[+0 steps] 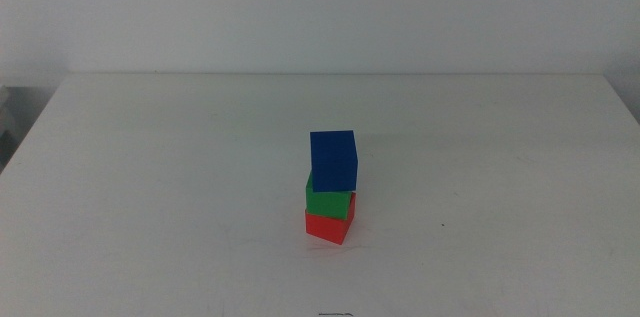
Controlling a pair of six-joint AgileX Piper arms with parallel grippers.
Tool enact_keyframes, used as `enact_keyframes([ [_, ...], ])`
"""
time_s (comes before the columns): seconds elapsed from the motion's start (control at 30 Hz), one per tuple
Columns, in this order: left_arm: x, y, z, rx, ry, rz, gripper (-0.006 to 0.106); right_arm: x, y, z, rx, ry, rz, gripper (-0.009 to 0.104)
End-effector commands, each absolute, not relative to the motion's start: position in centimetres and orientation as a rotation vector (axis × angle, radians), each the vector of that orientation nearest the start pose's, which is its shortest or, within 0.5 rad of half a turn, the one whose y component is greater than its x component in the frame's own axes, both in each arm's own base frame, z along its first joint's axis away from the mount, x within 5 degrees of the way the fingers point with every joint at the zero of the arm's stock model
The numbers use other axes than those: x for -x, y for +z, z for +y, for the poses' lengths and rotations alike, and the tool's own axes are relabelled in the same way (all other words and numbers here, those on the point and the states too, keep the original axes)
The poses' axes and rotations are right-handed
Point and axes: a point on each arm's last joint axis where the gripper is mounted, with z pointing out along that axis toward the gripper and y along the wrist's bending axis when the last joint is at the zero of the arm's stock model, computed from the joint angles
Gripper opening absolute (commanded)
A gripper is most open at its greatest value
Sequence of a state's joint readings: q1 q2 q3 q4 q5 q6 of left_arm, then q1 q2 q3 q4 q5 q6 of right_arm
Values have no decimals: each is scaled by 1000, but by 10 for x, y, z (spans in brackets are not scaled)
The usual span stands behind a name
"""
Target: Stack red cubes first, then green, then blue cubes in a specific spot.
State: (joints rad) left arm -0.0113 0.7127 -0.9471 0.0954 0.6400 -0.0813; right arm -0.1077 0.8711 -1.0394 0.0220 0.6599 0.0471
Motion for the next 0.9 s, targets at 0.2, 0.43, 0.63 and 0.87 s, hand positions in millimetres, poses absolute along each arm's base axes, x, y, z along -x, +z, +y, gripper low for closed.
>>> enact_keyframes([
  [0.2, -105, 413, 1, 38, -18, 1599, 91, -138, 396, -15, -130, -47, 1704, 81],
  [0.43, -77, 359, -1, 62, -82, 1508, 91, -88, 319, -10, -127, -49, 1651, 81],
  [0.63, -63, 299, -1, 64, -81, 1555, 91, -59, 249, -7, -119, -62, 1669, 81],
  [0.87, -54, 236, 0, 66, -80, 1578, 91, -49, 208, -6, -121, -61, 1696, 81],
])
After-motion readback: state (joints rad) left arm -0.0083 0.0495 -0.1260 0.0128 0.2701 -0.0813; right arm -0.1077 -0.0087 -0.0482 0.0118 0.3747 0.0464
